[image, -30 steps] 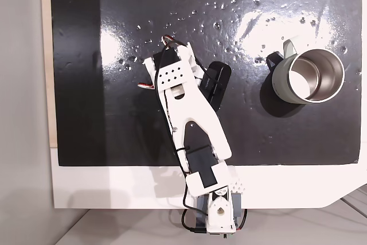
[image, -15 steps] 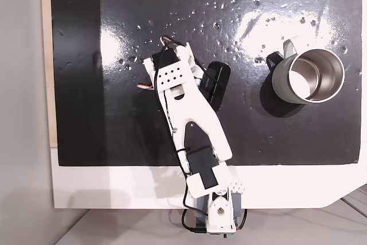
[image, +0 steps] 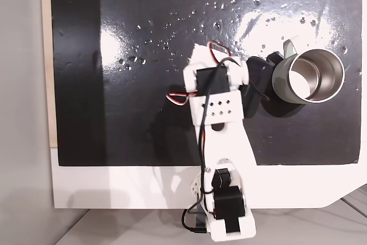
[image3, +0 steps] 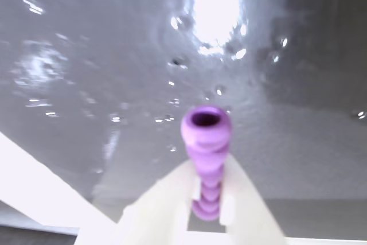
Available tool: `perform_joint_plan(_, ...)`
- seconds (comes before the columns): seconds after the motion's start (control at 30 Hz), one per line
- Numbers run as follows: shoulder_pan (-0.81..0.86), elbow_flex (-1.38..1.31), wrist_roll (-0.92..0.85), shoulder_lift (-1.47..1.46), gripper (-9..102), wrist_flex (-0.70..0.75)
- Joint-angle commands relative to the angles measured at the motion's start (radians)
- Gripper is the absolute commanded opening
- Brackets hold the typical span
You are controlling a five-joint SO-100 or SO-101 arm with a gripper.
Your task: Grasp a pengrip and put it in the cup.
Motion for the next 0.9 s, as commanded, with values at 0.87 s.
perform_joint_plan(0.87, 0.739, 0.043, -0.695, 0.311, 0, -0.287)
